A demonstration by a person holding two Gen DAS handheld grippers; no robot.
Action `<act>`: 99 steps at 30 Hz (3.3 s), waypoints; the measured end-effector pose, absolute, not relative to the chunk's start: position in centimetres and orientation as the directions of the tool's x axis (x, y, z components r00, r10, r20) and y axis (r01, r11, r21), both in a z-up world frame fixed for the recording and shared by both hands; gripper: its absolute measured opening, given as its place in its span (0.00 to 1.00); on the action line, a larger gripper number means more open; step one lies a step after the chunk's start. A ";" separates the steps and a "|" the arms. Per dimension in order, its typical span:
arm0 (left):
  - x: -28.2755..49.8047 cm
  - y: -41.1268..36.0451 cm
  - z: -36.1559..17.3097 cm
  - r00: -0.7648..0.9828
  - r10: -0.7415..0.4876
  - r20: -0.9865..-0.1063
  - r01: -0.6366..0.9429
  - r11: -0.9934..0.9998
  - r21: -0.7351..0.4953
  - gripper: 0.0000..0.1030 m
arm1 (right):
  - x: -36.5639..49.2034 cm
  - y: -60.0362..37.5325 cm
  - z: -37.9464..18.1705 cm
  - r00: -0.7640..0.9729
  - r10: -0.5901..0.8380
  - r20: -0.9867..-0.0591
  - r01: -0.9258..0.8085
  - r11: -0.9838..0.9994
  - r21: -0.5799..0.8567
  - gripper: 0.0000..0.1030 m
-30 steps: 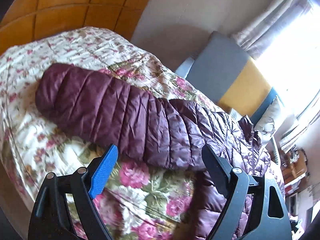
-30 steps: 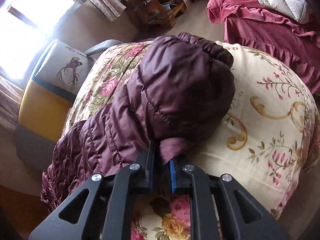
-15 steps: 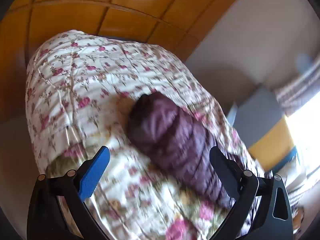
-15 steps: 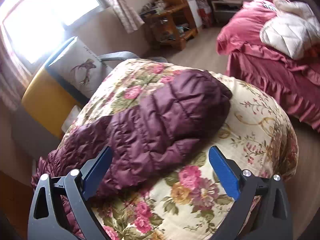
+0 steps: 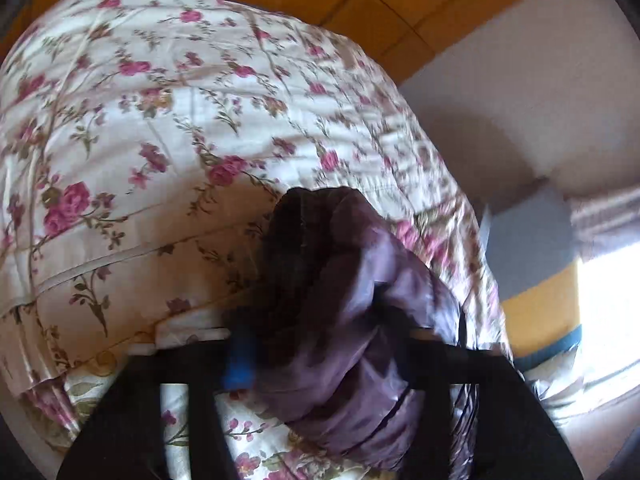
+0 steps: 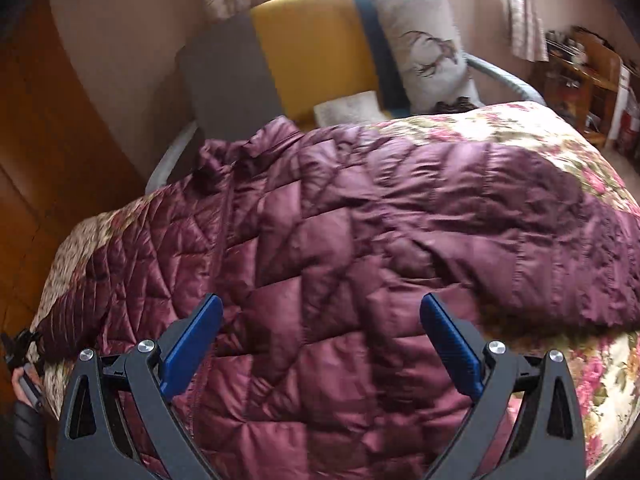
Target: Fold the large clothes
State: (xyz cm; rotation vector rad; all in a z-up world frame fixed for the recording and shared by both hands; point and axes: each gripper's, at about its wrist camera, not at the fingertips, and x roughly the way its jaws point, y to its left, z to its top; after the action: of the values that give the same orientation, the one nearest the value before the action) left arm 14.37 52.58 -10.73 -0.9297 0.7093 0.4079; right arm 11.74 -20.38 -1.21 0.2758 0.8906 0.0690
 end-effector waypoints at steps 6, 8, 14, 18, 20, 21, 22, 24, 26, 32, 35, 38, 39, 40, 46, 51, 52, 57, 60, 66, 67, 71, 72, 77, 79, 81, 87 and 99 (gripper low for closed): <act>10.0 49.9 -5.0 0.743 0.156 -0.651 -0.563 0.670 -0.483 0.18 | 12.8 -14.1 -4.6 0.567 0.213 -0.796 -0.089 0.976 0.197 0.96; 10.3 49.2 -5.8 0.664 0.222 -0.714 -0.611 0.712 -0.346 0.18 | 13.0 -12.6 -7.0 0.522 0.207 -0.828 -0.109 0.978 0.176 0.97; 12.3 47.9 -9.4 0.468 0.301 -0.831 -0.726 0.667 -0.167 0.32 | 13.2 -12.1 -8.6 0.525 0.166 -0.835 -0.119 0.985 0.122 0.98; 10.7 46.4 -5.8 0.534 0.351 -0.769 -0.749 0.618 -0.238 0.77 | 12.9 -14.6 -6.5 0.528 0.240 -0.815 -0.122 0.971 0.206 0.97; 10.2 44.7 -3.6 0.589 0.369 -0.719 -0.717 0.649 -0.255 0.77 | 13.2 -16.2 -4.6 0.576 0.225 -0.786 -0.096 0.973 0.208 0.97; 10.0 43.4 -2.4 0.640 0.344 -0.687 -0.676 0.676 -0.291 0.77 | 13.6 -17.6 -3.7 0.603 0.202 -0.772 -0.075 0.978 0.197 0.97; 10.3 42.5 -1.9 0.670 0.317 -0.672 -0.645 0.696 -0.315 0.77 | 14.1 -19.0 -2.9 0.624 0.177 -0.761 -0.046 0.981 0.190 0.97; 11.0 39.1 -0.7 0.738 0.219 -0.638 -0.537 0.762 -0.361 0.77 | 15.4 -23.0 -2.0 0.657 0.124 -0.744 0.043 0.979 0.201 0.97; 11.6 34.7 -0.1 0.794 0.094 -0.601 -0.397 0.828 -0.395 0.77 | 16.4 -26.4 -1.8 0.665 0.080 -0.742 0.125 0.969 0.215 0.97; 13.8 19.9 -1.9 0.771 -0.223 -0.596 -0.024 0.926 -0.377 0.77 | 18.9 -36.7 -5.0 0.573 -0.113 -0.812 0.385 0.912 0.145 0.97; 14.4 14.8 -4.3 0.704 -0.284 -0.651 0.051 0.935 -0.352 0.77 | 16.7 -42.2 -9.6 0.478 -0.115 -0.871 0.542 0.819 0.189 0.97; 14.7 11.9 -7.8 0.626 -0.298 -0.721 0.064 0.941 -0.333 0.77 | 15.2 -42.9 -10.2 0.548 -0.110 -0.829 0.510 0.830 0.227 0.96; 14.5 11.4 -8.4 0.620 -0.282 -0.732 0.059 0.947 -0.315 0.77 | 15.4 -42.9 -10.2 0.542 -0.114 -0.833 0.511 0.832 0.219 0.96; 14.4 11.0 -8.9 0.621 -0.266 -0.737 0.060 0.954 -0.294 0.77 | 15.5 -42.9 -10.1 0.538 -0.117 -0.835 0.510 0.834 0.211 0.96; 14.4 11.0 -9.6 0.631 -0.254 -0.733 0.064 0.959 -0.277 0.80 | 12.6 -45.0 -6.3 0.639 -0.038 -0.769 0.483 0.797 0.362 0.96; 14.2 10.2 -10.0 0.637 -0.237 -0.734 0.074 0.966 -0.247 0.84 | 4.0 -49.9 -3.9 0.695 -0.113 -0.711 0.563 0.700 0.439 0.93; 14.2 10.2 -10.0 0.638 -0.234 -0.734 0.074 0.967 -0.244 0.84 | 1.7 -51.4 -4.1 0.688 -0.147 -0.710 0.604 0.659 0.449 0.89; 14.2 9.9 -10.1 0.638 -0.231 -0.735 0.074 0.968 -0.240 0.85 | -5.8 -56.6 -7.3 0.648 -0.201 -0.734 0.730 0.438 0.525 0.75; 14.3 9.8 -10.3 0.636 -0.224 -0.739 0.072 0.970 -0.232 0.86 | -6.0 -58.7 -8.2 0.682 -0.201 -0.703 0.715 0.386 0.583 0.63; 14.3 9.7 -10.3 0.638 -0.218 -0.739 0.070 0.972 -0.227 0.86 | -5.0 -62.4 -8.0 0.623 -0.237 -0.745 0.777 0.293 0.557 0.27; 14.3 9.7 -10.3 0.637 -0.219 -0.739 0.070 0.971 -0.227 0.86 | -5.1 -62.8 -7.7 0.640 -0.225 -0.735 0.765 0.279 0.580 0.15; 14.3 9.7 -10.4 0.637 -0.221 -0.738 0.072 0.971 -0.229 0.86 | -7.4 -62.7 -5.4 0.594 -0.325 -0.736 0.803 0.290 0.520 0.11; 14.4 9.7 -10.4 0.636 -0.223 -0.739 0.074 0.971 -0.229 0.87 | -7.2 -62.7 -5.7 0.558 -0.322 -0.765 0.827 0.284 0.484 0.11; 14.6 10.1 -10.3 0.630 -0.240 -0.739 0.080 0.966 -0.246 0.87 | -4.7 -59.3 -2.6 0.555 -0.367 -0.747 0.816 0.415 0.402 0.11; 14.6 10.5 -10.1 0.629 -0.258 -0.734 0.081 0.960 -0.268 0.88 | -2.8 -56.9 0.7 0.632 -0.350 -0.692 0.743 0.526 0.413 0.11; 14.6 10.8 -9.6 0.629 -0.281 -0.725 0.084 0.951 -0.297 0.90 | -0.2 -54.3 3.6 0.693 -0.317 -0.647 0.667 0.622 0.410 0.11; 14.4 11.5 -7.2 0.649 -0.338 -0.681 0.101 0.926 -0.363 0.96 | 9.2 -41.7 9.5 0.826 -0.082 -0.558 0.355 0.845 0.400 0.11; 14.7 14.9 -5.0 0.676 -0.385 -0.628 0.074 0.883 -0.463 0.96 | 23.2 -9.7 4.4 0.601 0.436 -0.670 -0.236 0.898 0.372 0.11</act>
State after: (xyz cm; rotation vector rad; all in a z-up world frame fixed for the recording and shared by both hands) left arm 14.66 14.88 -5.05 -0.4239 0.7907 -0.2668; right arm 23.15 -9.70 4.43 0.2567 0.8415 0.3943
